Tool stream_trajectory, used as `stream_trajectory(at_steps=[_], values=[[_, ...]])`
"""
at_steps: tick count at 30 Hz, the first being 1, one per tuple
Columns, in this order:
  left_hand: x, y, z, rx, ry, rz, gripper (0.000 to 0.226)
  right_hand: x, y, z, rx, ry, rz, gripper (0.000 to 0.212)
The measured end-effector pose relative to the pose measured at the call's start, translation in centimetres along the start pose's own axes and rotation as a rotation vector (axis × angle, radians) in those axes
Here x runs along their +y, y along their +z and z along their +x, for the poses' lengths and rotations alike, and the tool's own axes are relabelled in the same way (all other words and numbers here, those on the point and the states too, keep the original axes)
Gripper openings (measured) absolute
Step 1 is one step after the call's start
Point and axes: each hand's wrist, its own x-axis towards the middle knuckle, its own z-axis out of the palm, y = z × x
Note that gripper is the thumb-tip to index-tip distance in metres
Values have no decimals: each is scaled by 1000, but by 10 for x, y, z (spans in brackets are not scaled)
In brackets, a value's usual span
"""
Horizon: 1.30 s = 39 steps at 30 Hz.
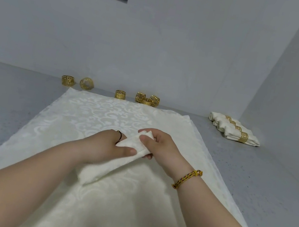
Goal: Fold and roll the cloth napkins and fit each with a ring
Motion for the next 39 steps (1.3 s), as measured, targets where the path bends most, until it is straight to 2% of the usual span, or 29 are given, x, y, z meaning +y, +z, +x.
stream_trajectory(at_steps=[1,4,8,10,13,19,23,26,30,36,39], values=[[-3,0,2,30,-1,-38,48,0,1,4,-14,20,-7,10],[-14,-1,11,130,-17,-120,36,0,0,20,-37,84,-35,10],[-30,5,16,361,-135,-315,32,7,-15,55,114,75,-111,17],[-34,5,15,495,-208,-433,29,20,-27,78,196,67,-284,22],[-40,2,18,631,-242,-549,21,43,-39,118,220,109,-558,30],[-51,0,28,677,-322,-625,18,61,-35,213,246,47,-899,36],[-57,1,32,691,-302,-608,16,68,-29,255,277,-3,-1221,43],[-62,1,33,695,-279,-614,16,74,-25,272,298,20,-1356,42],[-66,3,33,697,-279,-599,16,80,-23,283,325,37,-1319,37],[-64,2,34,706,-287,-597,17,70,-31,272,374,-11,-918,29],[-62,2,33,715,-302,-623,16,54,-34,256,407,-63,-809,26]])
